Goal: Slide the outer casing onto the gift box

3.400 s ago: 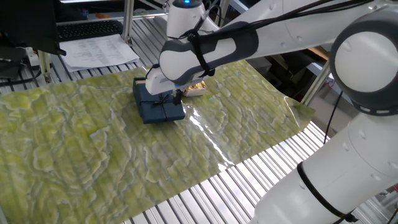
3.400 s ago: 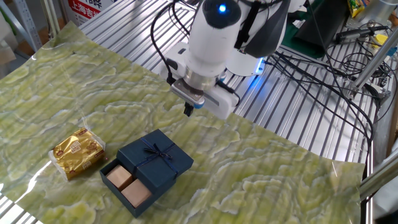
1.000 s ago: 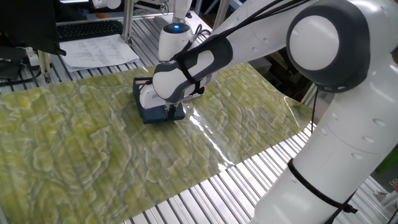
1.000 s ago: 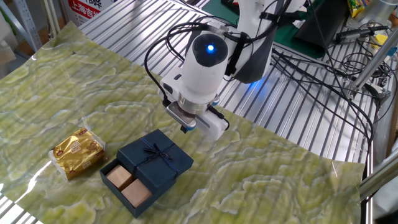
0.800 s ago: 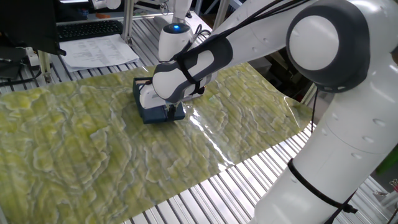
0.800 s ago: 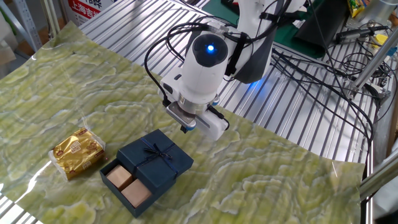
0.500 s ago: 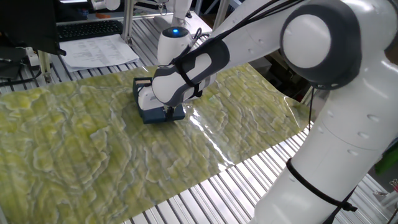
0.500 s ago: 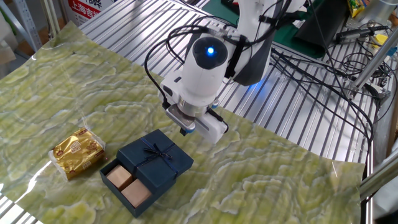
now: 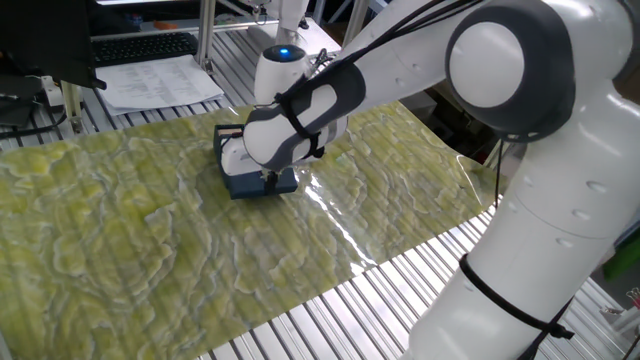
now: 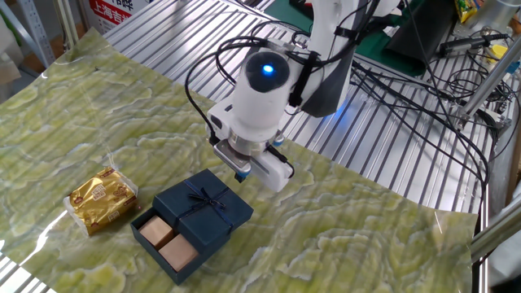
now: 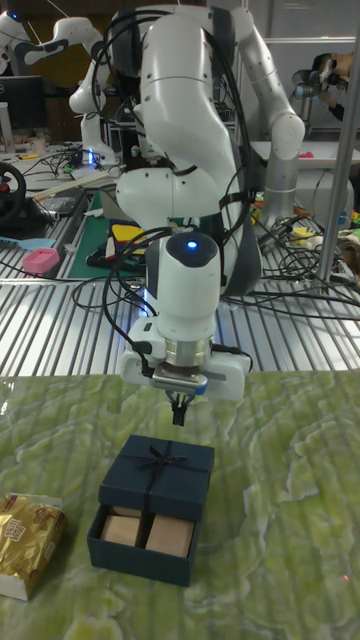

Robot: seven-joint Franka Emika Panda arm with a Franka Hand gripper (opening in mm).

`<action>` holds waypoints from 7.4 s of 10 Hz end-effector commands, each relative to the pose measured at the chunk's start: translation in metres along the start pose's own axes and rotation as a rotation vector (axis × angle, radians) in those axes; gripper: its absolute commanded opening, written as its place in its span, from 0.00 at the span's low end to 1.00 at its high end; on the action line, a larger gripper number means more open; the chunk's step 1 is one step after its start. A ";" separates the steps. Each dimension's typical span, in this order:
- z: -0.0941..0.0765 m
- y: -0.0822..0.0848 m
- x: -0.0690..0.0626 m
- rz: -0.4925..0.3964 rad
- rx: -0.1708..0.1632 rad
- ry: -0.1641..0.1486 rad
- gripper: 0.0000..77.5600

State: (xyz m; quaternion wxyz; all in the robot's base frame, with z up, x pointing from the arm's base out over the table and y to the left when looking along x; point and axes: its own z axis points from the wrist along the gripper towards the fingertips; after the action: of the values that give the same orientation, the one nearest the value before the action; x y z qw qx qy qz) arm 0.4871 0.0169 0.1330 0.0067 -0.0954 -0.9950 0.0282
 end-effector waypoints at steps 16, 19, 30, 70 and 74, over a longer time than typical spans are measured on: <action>0.033 0.010 -0.010 0.089 -0.037 -0.067 0.00; 0.039 0.011 -0.012 0.104 -0.039 -0.087 0.00; 0.016 0.020 -0.027 0.137 -0.043 -0.144 0.00; 0.002 0.009 -0.055 0.127 -0.052 -0.157 0.00; -0.002 0.011 -0.063 0.132 -0.057 -0.167 0.00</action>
State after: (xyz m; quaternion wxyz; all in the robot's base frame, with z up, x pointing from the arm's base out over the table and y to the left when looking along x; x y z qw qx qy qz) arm 0.5496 0.0157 0.1327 -0.0791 -0.1580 -0.9842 0.0081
